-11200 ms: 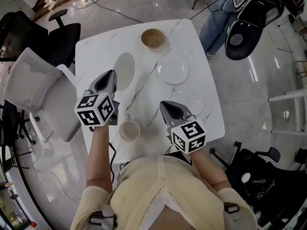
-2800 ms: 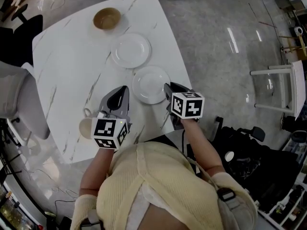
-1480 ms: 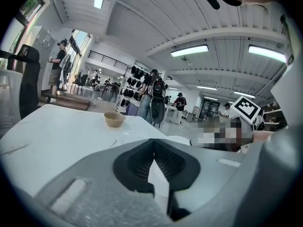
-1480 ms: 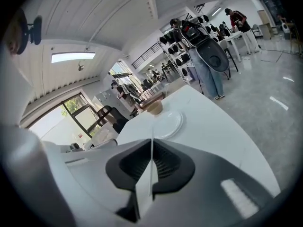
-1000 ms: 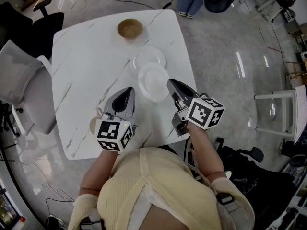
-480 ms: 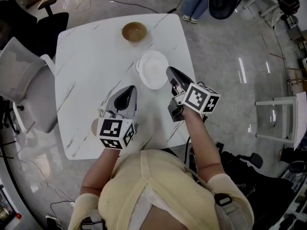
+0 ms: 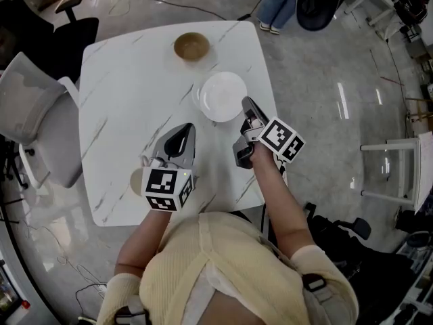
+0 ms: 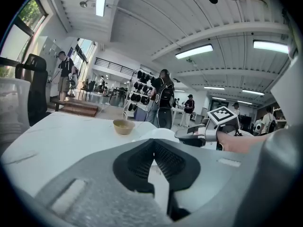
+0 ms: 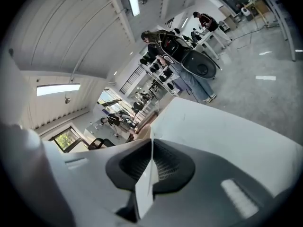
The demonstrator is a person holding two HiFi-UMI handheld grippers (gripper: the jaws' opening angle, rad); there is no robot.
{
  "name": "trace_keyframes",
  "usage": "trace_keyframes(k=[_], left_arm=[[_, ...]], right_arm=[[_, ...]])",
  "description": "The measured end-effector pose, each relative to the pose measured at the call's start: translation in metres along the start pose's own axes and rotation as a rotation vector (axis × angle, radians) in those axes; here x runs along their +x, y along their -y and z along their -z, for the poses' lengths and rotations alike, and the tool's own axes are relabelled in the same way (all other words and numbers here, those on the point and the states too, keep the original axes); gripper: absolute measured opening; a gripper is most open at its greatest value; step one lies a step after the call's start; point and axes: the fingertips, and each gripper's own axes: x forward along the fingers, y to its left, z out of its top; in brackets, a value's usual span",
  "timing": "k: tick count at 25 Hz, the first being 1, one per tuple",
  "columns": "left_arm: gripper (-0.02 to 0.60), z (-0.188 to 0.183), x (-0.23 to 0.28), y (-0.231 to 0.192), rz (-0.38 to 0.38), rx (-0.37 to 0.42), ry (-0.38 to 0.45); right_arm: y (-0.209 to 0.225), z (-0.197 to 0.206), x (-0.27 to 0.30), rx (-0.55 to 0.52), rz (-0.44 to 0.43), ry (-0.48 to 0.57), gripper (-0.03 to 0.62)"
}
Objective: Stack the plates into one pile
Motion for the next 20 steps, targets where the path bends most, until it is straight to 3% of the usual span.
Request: trace_keyframes(k=[9,20], left_arm=[[0.003,0.0,0.003,0.0,0.005,-0.002,-0.004],[0.003,0.001,0.002,0.0,0.013,-0.013,-0.01]], right_arm=[[0.026,0.018,0.009,-0.029,0.166,-0.008,0.026],[0.052,0.032,0.027,-0.028,0.26,-0.031,0.038]])
